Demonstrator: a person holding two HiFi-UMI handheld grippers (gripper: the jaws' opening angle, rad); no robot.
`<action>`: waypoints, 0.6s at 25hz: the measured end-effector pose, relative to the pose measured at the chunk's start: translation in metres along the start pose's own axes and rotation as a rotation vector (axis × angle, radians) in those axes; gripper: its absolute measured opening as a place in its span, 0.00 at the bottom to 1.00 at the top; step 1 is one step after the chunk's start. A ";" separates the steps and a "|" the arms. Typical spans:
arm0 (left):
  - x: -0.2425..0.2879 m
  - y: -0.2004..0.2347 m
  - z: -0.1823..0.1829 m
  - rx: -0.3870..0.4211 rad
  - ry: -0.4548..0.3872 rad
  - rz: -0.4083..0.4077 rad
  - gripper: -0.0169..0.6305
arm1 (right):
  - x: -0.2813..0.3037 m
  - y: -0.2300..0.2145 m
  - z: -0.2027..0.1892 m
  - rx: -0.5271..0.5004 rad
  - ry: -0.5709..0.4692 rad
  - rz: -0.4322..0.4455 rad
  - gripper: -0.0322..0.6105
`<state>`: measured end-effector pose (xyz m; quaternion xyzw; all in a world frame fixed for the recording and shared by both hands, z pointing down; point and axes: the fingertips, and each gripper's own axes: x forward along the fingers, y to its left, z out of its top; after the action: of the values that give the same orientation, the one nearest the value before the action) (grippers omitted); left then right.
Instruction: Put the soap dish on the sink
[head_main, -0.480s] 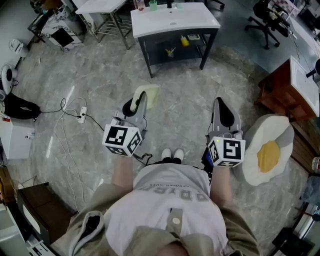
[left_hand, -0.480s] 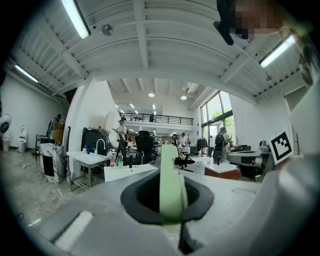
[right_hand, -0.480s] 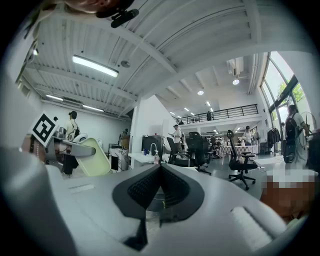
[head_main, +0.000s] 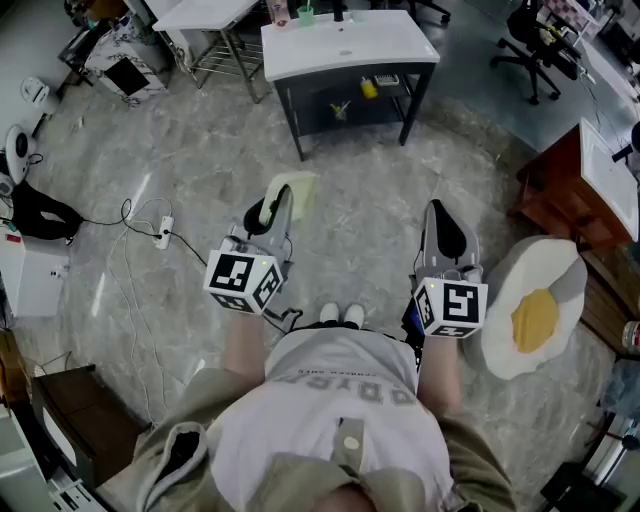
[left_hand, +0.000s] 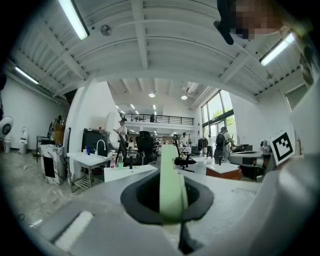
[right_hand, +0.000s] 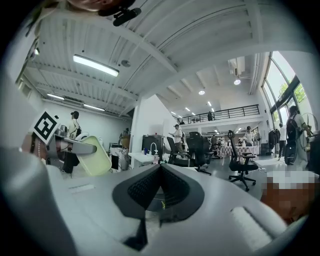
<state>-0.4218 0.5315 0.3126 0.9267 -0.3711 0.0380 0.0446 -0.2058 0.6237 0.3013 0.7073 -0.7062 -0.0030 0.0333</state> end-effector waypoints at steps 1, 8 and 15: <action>0.002 -0.001 0.001 0.002 -0.001 0.001 0.05 | 0.001 -0.002 0.000 -0.001 0.000 0.002 0.05; 0.012 -0.011 0.004 0.012 -0.014 0.016 0.05 | 0.004 -0.017 -0.002 0.057 -0.026 0.037 0.05; 0.014 -0.021 0.009 0.017 -0.042 0.041 0.05 | -0.001 -0.044 0.006 0.193 -0.144 0.042 0.33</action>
<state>-0.3971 0.5362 0.3038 0.9199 -0.3906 0.0227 0.0280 -0.1618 0.6240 0.2929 0.6902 -0.7183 0.0151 -0.0856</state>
